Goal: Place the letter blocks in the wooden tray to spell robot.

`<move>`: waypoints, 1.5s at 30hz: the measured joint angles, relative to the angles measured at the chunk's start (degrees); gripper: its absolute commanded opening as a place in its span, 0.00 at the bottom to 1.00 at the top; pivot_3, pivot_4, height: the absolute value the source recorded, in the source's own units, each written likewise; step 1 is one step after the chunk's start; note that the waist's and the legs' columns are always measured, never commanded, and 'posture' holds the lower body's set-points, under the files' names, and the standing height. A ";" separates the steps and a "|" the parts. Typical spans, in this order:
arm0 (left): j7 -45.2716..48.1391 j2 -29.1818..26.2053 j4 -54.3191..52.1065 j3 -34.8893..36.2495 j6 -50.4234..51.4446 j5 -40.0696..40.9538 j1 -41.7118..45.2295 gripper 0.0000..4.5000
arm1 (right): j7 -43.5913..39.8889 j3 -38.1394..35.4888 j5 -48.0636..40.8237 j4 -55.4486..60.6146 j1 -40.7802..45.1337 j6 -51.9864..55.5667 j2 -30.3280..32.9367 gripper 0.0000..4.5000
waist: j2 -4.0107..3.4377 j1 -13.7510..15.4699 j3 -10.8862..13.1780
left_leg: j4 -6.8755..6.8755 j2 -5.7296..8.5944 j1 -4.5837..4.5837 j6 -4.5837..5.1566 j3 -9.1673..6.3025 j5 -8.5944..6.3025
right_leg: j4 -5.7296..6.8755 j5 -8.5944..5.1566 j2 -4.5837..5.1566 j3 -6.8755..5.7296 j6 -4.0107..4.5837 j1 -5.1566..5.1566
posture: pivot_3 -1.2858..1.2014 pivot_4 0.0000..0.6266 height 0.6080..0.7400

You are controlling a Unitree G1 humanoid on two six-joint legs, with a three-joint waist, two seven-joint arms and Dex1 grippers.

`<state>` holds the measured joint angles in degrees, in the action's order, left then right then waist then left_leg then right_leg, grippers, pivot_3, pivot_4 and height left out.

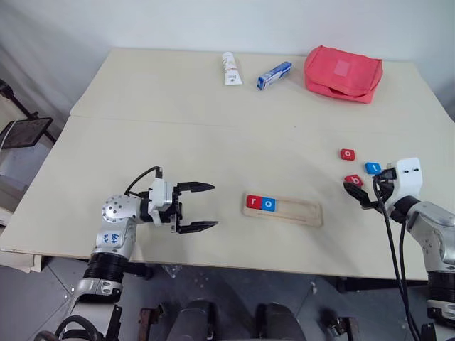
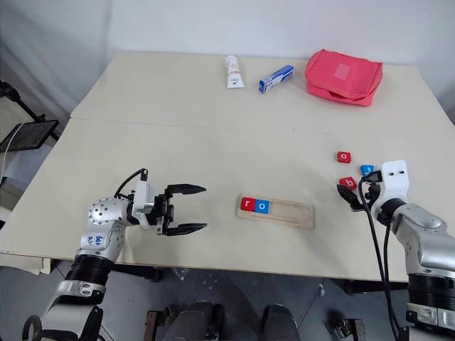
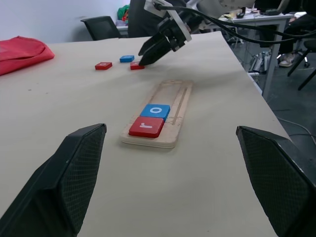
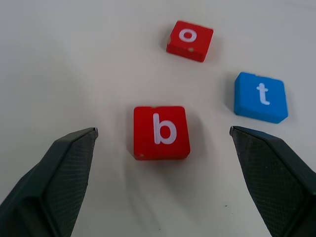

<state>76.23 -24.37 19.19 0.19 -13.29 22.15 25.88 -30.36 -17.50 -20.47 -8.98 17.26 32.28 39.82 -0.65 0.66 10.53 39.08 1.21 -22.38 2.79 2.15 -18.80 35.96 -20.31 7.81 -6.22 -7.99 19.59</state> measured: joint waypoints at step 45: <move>9.66 -0.53 9.82 0.57 -0.53 1.67 5.42 1.00 | 25.87 -3.55 -2.35 44.86 -24.74 10.82 -23.68 0.32 | -0.01 -0.81 -0.01 | -0.05 -0.03 0.07 -0.05 0.00 0.01 | 0.02 0.00 -0.09 0.14 0.00 0.02 | 0.52 0.24 1.00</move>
<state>85.89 -24.91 29.02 0.76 -13.83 23.82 31.30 -4.49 -21.04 -22.82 35.88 -7.48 43.10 16.15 -0.66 -0.15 10.53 39.03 1.18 -22.31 2.74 2.16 -18.79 35.98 -20.31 7.72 -6.08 -7.99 19.62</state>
